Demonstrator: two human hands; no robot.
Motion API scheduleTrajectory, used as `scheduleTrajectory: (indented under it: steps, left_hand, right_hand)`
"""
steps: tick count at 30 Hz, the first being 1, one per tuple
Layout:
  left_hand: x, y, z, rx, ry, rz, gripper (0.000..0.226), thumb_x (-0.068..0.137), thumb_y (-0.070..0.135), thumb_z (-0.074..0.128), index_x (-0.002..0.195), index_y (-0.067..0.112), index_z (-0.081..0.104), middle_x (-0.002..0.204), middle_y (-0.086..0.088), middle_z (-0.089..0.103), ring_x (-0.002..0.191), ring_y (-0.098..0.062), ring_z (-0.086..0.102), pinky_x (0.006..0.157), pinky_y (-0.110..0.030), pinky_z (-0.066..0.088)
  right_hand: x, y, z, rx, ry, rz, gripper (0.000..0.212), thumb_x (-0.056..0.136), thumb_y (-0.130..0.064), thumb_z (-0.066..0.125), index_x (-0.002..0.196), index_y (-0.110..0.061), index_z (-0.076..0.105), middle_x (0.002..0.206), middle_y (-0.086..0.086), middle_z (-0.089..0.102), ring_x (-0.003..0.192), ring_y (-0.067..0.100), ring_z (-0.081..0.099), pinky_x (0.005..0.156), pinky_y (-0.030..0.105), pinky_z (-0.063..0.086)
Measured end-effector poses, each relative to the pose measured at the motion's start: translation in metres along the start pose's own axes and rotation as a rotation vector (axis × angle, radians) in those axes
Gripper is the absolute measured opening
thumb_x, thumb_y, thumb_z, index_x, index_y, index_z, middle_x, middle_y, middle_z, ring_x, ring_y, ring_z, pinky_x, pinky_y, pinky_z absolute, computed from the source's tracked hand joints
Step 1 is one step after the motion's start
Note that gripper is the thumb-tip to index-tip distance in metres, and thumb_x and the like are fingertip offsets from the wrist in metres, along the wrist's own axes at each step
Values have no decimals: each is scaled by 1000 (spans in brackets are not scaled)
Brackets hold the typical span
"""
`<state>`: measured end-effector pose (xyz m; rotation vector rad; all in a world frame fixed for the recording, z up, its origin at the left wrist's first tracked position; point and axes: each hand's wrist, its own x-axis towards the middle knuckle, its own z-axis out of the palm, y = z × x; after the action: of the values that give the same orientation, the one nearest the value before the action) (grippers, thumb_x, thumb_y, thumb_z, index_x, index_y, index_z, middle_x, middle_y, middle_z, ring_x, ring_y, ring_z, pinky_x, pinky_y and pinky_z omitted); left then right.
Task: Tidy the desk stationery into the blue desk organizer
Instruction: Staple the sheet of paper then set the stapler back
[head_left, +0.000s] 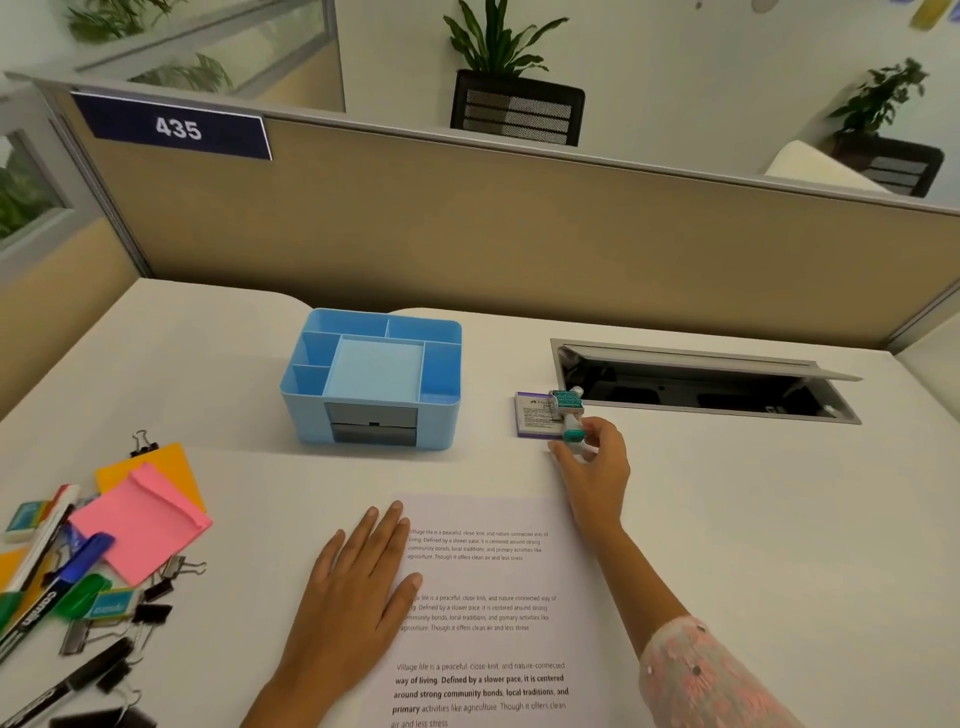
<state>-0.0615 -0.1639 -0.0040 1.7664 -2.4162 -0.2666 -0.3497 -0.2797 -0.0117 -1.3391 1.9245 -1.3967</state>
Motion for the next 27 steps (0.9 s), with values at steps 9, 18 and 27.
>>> scheduleTrajectory:
  steps: [9, 18, 27]
  left_hand:
    - [-6, -1, 3, -66, 47, -1, 66, 89, 57, 2, 146, 23, -2, 154, 14, -6, 143, -7, -6, 109, -21, -15]
    - [-51, 6, 5, -66, 62, -51, 73, 86, 57, -5, 148, 21, 11, 154, 13, 2, 144, -8, 5, 115, -31, 5]
    - [-111, 21, 0, -48, 87, -80, 83, 87, 57, -13, 143, 17, 33, 152, 4, 26, 141, -14, 23, 112, -37, 20]
  right_hand:
    - [-52, 2, -56, -58, -27, 83, 33, 79, -31, 73, 106, -25, 55, 102, -8, 60, 95, 11, 59, 83, 27, 49]
    - [-171, 11, -114, -290, -170, -154, 23, 85, -25, 67, 108, -24, 66, 107, -12, 59, 102, 11, 53, 86, 26, 41]
    - [-226, 17, -141, -432, -294, -272, 29, 88, -30, 62, 117, -29, 66, 135, 2, 53, 125, 22, 45, 101, 41, 41]
